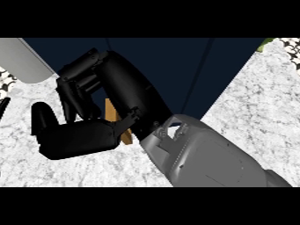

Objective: Pick up the wine, place it into the cabinet and close the cabinet

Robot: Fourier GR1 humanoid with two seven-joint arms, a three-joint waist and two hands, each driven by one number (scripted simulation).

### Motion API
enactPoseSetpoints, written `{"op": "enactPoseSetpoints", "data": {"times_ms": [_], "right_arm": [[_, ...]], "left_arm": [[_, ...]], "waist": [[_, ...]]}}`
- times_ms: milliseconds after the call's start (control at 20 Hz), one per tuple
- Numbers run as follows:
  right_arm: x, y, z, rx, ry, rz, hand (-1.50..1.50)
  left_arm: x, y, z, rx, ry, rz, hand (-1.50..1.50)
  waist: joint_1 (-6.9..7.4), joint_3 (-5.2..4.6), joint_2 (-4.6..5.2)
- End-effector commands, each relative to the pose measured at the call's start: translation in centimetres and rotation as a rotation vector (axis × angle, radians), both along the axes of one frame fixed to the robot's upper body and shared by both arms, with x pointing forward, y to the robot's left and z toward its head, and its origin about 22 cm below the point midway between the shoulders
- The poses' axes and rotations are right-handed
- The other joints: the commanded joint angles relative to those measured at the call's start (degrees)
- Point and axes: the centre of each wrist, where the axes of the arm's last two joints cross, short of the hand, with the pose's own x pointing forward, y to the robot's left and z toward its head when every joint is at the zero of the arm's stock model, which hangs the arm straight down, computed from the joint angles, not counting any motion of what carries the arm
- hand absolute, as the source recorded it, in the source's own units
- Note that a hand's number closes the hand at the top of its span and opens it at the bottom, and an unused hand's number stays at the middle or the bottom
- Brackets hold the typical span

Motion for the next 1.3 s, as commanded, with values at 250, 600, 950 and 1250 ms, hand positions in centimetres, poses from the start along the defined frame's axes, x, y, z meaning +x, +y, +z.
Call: {"op": "enactPoseSetpoints", "data": {"times_ms": [250,600,950,1250], "right_arm": [[5.1,-0.8,-1.6,0.001,0.071,-0.098,1.5],[9.1,-4.1,-6.9,-0.035,0.034,-0.127,1.5],[12.1,-6.6,-5.8,-0.075,0.001,-0.173,1.5],[12.6,-7.7,-5.8,-0.058,0.003,-0.184,1.5]], "left_arm": [[-0.3,0.9,-0.3,0.028,-0.008,0.019,-1.5],[1.0,1.0,0.5,-0.003,-0.009,0.009,-1.5],[0.6,0.6,0.4,-0.008,-0.012,-0.02,-1.5],[0.0,1.0,0.6,-0.004,-0.012,-0.04,-1.5]], "waist": [[-0.71,0.04,-0.11],[-0.74,0.04,0.14],[0.01,0.0,0.51],[0.19,0.02,0.31]]}}
